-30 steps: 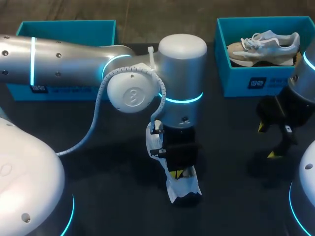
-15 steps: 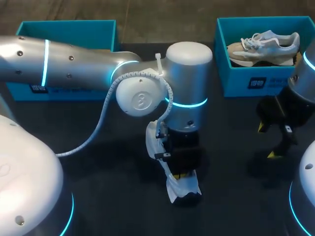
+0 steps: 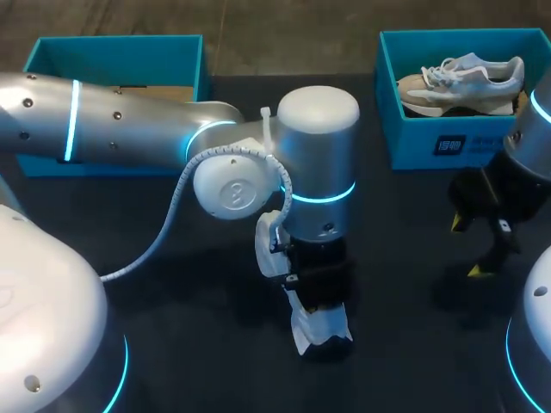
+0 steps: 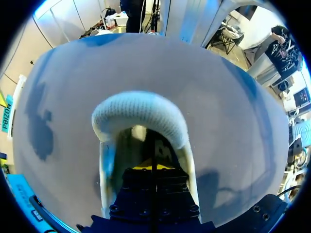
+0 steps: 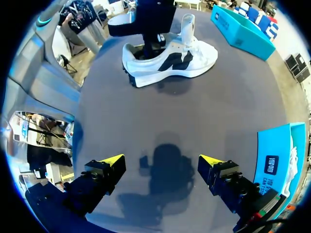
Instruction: Take the shoe out of the shoebox, open the shoe tongue, remove and reinsert the insole, then place the shoe into the shoebox
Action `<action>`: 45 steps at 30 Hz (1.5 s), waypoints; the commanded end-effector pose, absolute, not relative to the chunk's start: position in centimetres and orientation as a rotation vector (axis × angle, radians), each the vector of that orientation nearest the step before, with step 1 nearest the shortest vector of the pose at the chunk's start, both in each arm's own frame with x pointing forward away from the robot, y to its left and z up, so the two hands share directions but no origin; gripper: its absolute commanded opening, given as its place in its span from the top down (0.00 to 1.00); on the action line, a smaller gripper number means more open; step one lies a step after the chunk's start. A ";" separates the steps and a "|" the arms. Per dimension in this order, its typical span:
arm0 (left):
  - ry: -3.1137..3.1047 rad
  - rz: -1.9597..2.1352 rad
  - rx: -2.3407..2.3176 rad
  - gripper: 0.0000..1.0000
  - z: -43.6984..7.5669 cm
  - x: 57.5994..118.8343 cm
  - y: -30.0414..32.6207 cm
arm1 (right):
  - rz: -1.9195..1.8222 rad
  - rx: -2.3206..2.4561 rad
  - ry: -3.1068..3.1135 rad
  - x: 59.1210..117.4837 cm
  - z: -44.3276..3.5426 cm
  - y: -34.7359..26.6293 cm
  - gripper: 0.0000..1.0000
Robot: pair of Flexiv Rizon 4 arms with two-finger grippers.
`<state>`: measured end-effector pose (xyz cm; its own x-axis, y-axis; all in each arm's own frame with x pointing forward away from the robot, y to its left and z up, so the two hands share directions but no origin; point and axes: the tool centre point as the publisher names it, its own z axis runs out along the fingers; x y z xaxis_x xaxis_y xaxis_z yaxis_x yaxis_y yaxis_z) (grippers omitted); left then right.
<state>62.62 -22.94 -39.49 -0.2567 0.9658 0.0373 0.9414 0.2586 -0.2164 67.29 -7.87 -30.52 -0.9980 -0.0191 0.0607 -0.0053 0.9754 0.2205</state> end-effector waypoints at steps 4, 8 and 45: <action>-2.387 0.221 -1.851 1.00 -36.4 62.9 -22.5 | -0.339 0.017 -3.062 67.2 -30.5 -7.8 0.00; -2.390 0.230 -1.849 1.00 -35.9 63.3 -22.5 | -0.339 0.017 -3.062 67.2 -30.5 -7.8 0.00; -2.418 0.273 -1.845 1.00 -37.1 62.6 -23.4 | -0.339 0.017 -3.062 67.2 -30.5 -7.8 0.00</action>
